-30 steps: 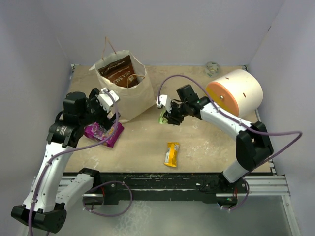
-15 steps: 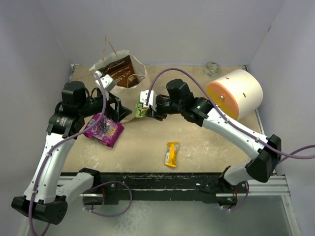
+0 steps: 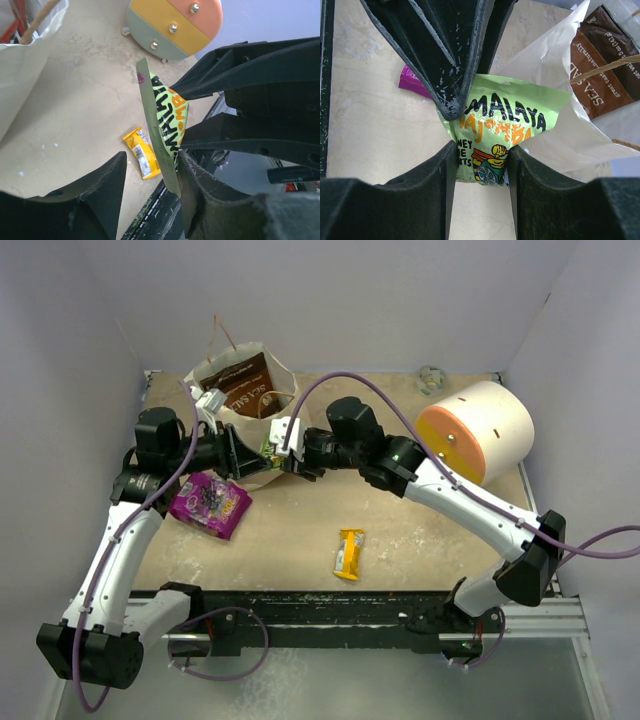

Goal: Place the snacks into the paper bag
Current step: Place the snack in the paper bag.

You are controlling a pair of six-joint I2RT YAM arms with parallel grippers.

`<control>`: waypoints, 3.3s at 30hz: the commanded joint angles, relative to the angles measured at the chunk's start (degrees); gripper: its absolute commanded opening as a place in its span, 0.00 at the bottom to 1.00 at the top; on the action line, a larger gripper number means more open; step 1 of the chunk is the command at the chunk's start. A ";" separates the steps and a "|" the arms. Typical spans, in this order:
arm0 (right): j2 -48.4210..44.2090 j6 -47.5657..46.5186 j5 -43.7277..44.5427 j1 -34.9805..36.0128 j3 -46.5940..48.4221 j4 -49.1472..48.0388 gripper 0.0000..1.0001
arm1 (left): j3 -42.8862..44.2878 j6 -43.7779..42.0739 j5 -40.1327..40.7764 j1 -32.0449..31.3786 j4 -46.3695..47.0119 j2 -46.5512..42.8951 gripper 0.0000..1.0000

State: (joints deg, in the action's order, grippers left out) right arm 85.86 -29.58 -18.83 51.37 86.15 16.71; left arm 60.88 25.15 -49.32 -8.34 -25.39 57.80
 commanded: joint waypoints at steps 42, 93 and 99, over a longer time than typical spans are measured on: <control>-16.01 -2.43 -5.67 -13.68 -19.42 6.29 0.88 | 23.25 -40.83 14.46 10.44 -25.54 -12.79 0.00; -23.16 -0.69 -7.62 -23.65 -30.05 1.93 0.89 | 69.99 -56.35 9.29 3.89 -41.51 48.75 0.01; -22.94 -1.04 -7.79 -23.69 -30.33 1.50 0.89 | 69.52 -55.49 10.22 3.81 -46.06 50.33 0.02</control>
State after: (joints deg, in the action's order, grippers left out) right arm 63.00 -30.96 -26.50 27.94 55.86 20.53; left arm 127.98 -29.71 -38.63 -4.49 -67.46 108.38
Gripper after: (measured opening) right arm 0.889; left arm 0.015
